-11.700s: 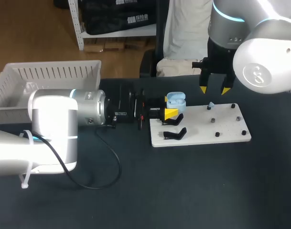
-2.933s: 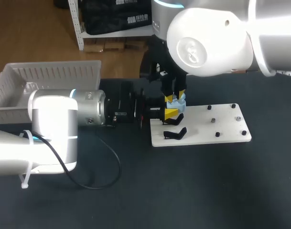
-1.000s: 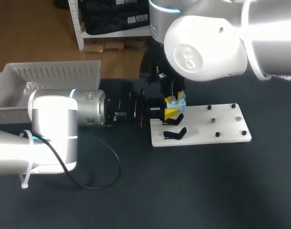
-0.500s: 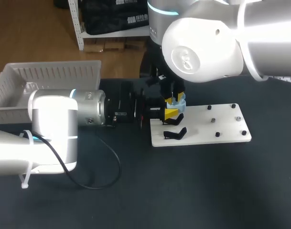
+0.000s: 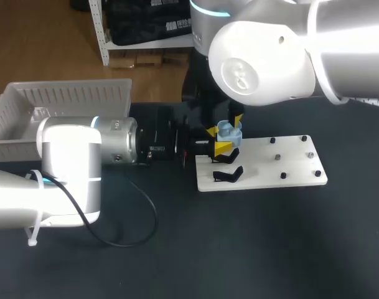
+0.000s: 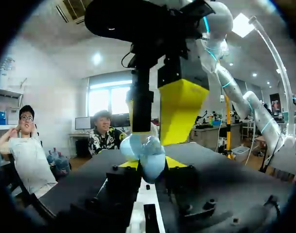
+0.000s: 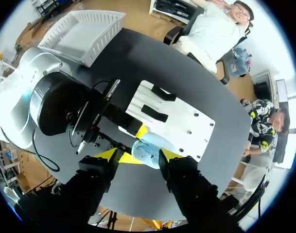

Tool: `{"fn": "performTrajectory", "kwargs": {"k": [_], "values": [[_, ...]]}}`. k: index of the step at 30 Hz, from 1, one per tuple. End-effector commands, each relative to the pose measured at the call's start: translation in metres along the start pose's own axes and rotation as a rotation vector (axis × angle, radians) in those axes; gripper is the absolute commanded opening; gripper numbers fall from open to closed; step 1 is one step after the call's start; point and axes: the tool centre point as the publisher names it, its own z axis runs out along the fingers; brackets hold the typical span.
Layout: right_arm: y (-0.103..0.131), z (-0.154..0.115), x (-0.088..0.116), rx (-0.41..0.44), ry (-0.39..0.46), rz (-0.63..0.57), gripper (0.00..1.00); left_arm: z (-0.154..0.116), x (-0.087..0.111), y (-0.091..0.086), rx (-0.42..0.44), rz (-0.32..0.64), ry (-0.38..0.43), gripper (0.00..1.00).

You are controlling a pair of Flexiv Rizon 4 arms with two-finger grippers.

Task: Pick up each earbud case from the left stands, insert the matching earbuds, close the lid, and place the case in the box.

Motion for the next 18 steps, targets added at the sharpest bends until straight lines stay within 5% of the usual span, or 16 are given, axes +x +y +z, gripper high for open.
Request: {"fn": "performTrajectory", "kwargs": {"k": [1,12,18], "values": [[-0.005,-0.009,0.009,0.006,-0.032,0.02,1.0,0.0,0.001,-0.001,-0.002,0.004,-0.005,0.0],[-0.06,-0.017,-0.012,0.033,-0.147,0.489,1.0,0.0,0.001,-0.001,-0.002,0.004,-0.005,0.0],[-0.081,-0.007,-0.022,0.047,-0.14,0.615,1.0,0.0,0.001,-0.001,-0.002,0.004,-0.005,0.0]]}}
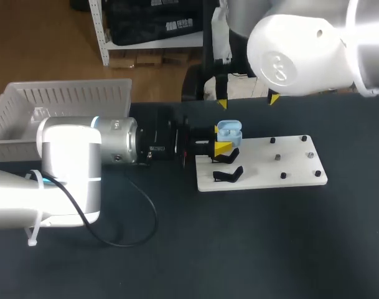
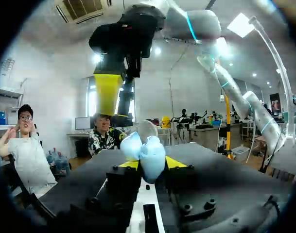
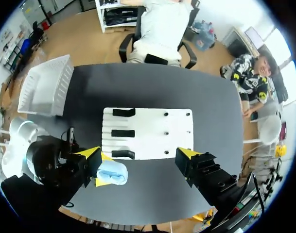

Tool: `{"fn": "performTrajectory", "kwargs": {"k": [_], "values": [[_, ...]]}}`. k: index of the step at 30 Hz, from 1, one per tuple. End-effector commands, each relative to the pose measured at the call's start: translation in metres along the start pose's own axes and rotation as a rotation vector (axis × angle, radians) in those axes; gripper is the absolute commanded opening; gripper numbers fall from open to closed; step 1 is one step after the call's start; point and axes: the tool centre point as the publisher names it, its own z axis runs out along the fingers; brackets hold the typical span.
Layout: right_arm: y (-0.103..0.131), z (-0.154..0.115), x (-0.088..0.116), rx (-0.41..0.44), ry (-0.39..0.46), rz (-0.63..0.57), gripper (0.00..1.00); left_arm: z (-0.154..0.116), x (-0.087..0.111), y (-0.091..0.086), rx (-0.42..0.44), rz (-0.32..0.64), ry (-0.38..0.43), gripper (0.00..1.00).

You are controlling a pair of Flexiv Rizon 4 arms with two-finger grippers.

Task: Pick up each earbud case from the left stands, insert the matching earbuds, close the lid, and place the case in the box.

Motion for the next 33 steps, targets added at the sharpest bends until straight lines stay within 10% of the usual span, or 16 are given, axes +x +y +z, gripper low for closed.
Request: {"fn": "performTrajectory", "kwargs": {"k": [1,33], "values": [[-0.008,0.012,-0.006,0.016,-0.014,0.153,1.0,0.0,0.001,0.0,-0.003,0.004,-0.005,0.0],[-0.016,0.034,0.041,0.019,0.158,0.076,1.0,0.0,0.001,0.0,-0.003,0.004,-0.005,0.0]]}}
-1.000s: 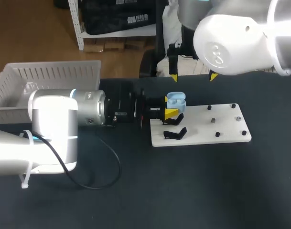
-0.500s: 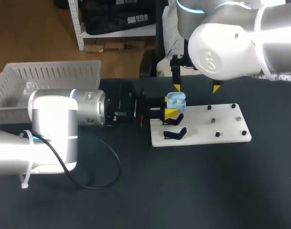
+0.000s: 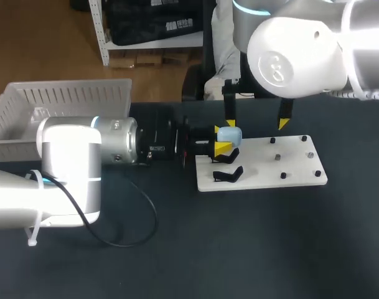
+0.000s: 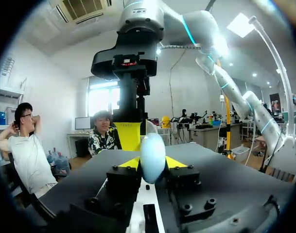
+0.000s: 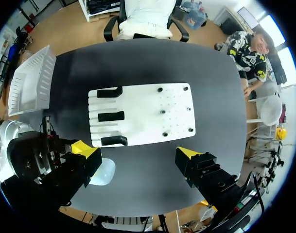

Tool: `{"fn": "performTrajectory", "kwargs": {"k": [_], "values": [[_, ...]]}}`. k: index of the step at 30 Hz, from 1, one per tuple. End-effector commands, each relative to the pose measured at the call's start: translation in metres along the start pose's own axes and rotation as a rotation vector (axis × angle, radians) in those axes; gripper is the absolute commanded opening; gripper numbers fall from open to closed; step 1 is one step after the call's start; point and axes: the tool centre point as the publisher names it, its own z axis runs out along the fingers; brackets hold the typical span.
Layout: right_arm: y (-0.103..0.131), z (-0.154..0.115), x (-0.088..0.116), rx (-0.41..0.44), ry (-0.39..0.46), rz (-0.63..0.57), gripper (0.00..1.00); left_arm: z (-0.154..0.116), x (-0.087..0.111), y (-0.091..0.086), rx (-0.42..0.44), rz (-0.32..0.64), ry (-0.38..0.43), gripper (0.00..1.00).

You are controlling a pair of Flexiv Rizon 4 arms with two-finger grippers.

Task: Pick up each earbud case from the left stands, insert the matching earbuds, close the lid, and place the case in the box.

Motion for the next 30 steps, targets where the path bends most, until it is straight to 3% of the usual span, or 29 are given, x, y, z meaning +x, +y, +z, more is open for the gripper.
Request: {"fn": "performTrajectory", "kwargs": {"k": [1,5,9,13,16,26,30], "values": [[-0.004,0.001,0.003,0.001,-0.018,0.011,1.0,0.0,0.001,0.0,-0.003,0.004,-0.005,0.0],[-0.02,-0.02,-0.004,-0.002,-0.222,0.144,1.0,0.0,0.001,0.0,-0.003,0.004,-0.005,0.0],[-0.04,-0.039,-0.008,-0.037,-0.315,0.245,1.0,0.0,0.001,0.0,-0.003,0.004,-0.005,0.0],[-0.057,-0.046,-0.007,-0.072,-0.337,0.304,1.0,0.0,0.001,0.0,-0.003,0.004,-0.005,0.0],[-0.061,-0.046,-0.006,-0.084,-0.34,0.317,1.0,-0.019,0.0,0.009,-0.043,0.0,0.016,0.0],[-0.061,-0.046,-0.006,-0.084,-0.34,0.317,1.0,-0.114,-0.009,0.042,-0.252,0.025,0.174,0.0],[-0.061,-0.046,-0.006,-0.084,-0.34,0.317,1.0,-0.152,-0.023,0.054,-0.327,0.029,0.239,0.0]]}}
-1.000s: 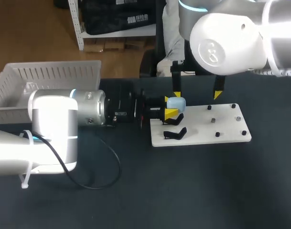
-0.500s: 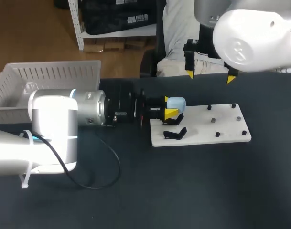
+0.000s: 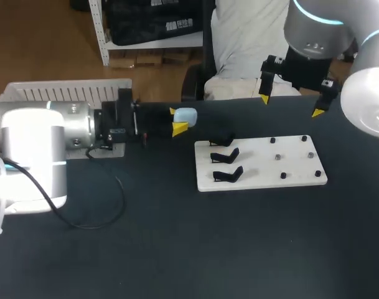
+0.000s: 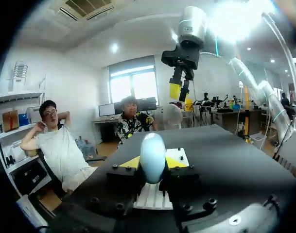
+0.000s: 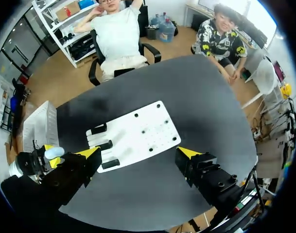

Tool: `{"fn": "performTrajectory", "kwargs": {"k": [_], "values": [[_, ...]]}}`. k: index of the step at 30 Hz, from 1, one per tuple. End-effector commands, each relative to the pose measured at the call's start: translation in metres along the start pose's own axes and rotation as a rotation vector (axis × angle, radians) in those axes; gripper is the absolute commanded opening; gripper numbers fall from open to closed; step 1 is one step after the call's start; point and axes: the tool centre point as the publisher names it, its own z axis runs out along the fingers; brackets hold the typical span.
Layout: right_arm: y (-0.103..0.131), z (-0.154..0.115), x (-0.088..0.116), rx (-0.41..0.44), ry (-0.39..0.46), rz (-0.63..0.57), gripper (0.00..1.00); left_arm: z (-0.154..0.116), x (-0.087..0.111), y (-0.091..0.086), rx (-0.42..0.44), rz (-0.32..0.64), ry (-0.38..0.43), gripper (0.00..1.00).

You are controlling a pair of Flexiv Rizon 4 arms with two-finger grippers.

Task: Pick up each earbud case from the left stands, insert the matching earbuds, close the lid, and place the case in the box.

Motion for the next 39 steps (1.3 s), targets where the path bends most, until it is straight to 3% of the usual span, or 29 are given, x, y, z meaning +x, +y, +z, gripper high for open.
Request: {"fn": "performTrajectory", "kwargs": {"k": [1,7,12,15,22,28,33,34,36,37,39], "values": [[-0.002,0.0,0.003,-0.005,-0.043,0.002,1.0,-0.055,-0.02,0.003,-0.112,-0.009,0.075,0.0],[-0.002,0.0,0.003,-0.005,-0.043,0.002,1.0,-0.101,-0.02,0.03,-0.201,-0.056,0.209,0.0],[-0.002,0.0,0.003,-0.005,-0.043,0.002,1.0,-0.14,0.004,0.053,-0.307,-0.137,0.313,0.0],[-0.002,0.0,0.003,-0.005,-0.043,0.002,1.0,-0.162,0.015,0.073,-0.443,-0.263,0.252,0.0],[-0.002,0.0,0.003,-0.005,-0.043,0.002,1.0,-0.194,0.051,0.113,-0.579,-0.32,0.376,0.0],[-0.002,0.0,0.003,-0.005,-0.043,0.002,1.0,-0.211,0.074,0.138,-0.645,-0.358,0.431,0.0],[-0.002,0.0,0.003,-0.005,-0.043,0.002,1.0,-0.218,0.08,0.148,-0.682,-0.357,0.458,0.0],[-0.002,0.0,0.003,-0.005,-0.043,0.002,1.0,-0.218,0.079,0.149,-0.69,-0.349,0.46,0.07],[-0.002,0.0,0.003,-0.005,-0.043,0.002,1.0,-0.219,0.074,0.146,-0.689,-0.325,0.464,0.63],[-0.002,0.0,0.003,-0.005,-0.043,0.002,1.0,-0.218,0.071,0.143,-0.687,-0.313,0.462,1.0],[-0.002,0.0,0.003,-0.005,-0.043,0.002,1.0,-0.217,0.066,0.138,-0.683,-0.284,0.466,1.0]]}}
